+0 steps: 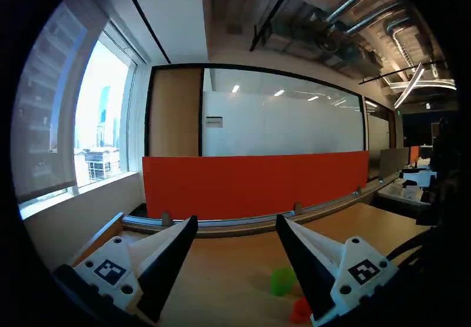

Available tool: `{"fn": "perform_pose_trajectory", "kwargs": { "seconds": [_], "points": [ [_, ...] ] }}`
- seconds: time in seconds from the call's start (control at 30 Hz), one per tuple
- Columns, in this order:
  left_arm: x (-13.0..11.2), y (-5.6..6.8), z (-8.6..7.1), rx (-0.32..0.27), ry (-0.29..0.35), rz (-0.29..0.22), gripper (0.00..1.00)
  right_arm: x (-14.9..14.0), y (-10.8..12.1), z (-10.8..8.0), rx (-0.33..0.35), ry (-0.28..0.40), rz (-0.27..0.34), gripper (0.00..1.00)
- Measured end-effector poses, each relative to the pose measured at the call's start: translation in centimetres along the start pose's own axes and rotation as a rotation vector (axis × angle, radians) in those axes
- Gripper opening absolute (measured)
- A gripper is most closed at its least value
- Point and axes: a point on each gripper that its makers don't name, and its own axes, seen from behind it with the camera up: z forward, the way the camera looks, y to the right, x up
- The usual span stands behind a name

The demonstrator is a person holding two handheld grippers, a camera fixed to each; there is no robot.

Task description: Pour water

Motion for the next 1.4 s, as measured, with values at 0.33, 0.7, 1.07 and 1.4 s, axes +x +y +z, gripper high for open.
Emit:
{"fn": "perform_pose_trajectory", "kwargs": {
  "seconds": [0.33, 0.7, 1.07, 1.4],
  "points": [
    [0.6, 2.1, 0.4, -0.104, -0.005, 0.052, 0.98, 0.1, -1.5, 0.1, 0.102, -0.009, 0.001, 0.99],
    [-0.3, 4.9, 0.3, -0.276, -0.059, 0.054, 0.98, 0.8, -5.5, -0.5, 0.319, -0.006, -0.040, 0.99],
    [-1.0, 6.0, 0.8, -0.384, -0.087, 0.028, 0.98, -0.4, -9.2, -1.2, 0.487, -0.089, -0.044, 0.99],
    [-0.9, 6.6, 1.5, -0.439, -0.094, 0.033, 0.99, -0.3, -10.2, -1.4, 0.541, -0.107, -0.091, 0.99]
  ]
}}
